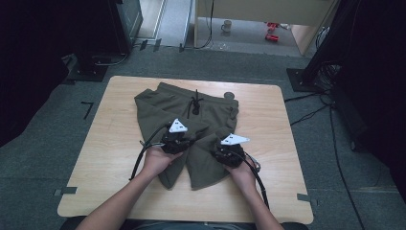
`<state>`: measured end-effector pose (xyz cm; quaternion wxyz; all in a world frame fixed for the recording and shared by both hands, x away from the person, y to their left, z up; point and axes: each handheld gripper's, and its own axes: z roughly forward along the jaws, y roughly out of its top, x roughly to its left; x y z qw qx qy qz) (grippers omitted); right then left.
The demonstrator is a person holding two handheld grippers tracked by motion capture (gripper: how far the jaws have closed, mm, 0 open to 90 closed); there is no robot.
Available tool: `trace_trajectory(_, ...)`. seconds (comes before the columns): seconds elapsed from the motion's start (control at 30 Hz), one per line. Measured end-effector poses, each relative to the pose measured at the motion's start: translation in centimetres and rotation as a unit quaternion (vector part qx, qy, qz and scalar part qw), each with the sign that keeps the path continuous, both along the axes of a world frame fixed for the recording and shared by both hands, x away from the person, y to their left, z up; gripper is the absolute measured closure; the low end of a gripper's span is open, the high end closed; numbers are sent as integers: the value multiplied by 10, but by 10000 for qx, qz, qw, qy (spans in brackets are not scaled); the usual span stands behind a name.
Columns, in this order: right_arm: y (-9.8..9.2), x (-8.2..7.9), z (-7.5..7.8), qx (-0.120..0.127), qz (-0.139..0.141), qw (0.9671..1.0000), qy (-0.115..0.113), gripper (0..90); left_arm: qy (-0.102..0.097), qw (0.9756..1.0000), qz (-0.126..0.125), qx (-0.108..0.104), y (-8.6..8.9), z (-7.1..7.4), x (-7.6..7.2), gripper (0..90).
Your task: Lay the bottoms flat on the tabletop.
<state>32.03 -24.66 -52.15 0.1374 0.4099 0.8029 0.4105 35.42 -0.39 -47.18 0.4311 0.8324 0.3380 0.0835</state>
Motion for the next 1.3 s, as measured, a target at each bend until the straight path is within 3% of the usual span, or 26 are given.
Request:
trace_trajectory(0.07,0,0,0,1,5,10000,3,716,-15,10000,51,-32,4,2,0,863)
trace_trajectory(0.23,0,1,0,-10,19,10000,-1,716,-60,9989,408,-221,33,14,5,865)
trace_trajectory(0.6,-1,3,1,-23,80,10000,35,714,-50,9952,926,-313,75,22,9,867)
trace_trajectory(0.73,-5,5,2,-51,24,10000,82,717,-40,9911,1241,-485,103,30,7,867)
trace_trajectory(1.0,-9,8,3,-86,-36,9999,110,724,28,9826,1767,-568,144,32,2,867)
trace_trajectory(1.13,-12,11,3,-134,-109,9998,103,730,80,9788,2002,-431,163,27,-1,867)
trace_trajectory(1.23,-17,13,4,-176,-193,9996,108,733,233,9761,2130,-361,175,20,-3,868)
trace_trajectory(1.3,-22,15,3,-179,-275,9994,99,732,289,9753,2169,-300,180,17,-5,868)
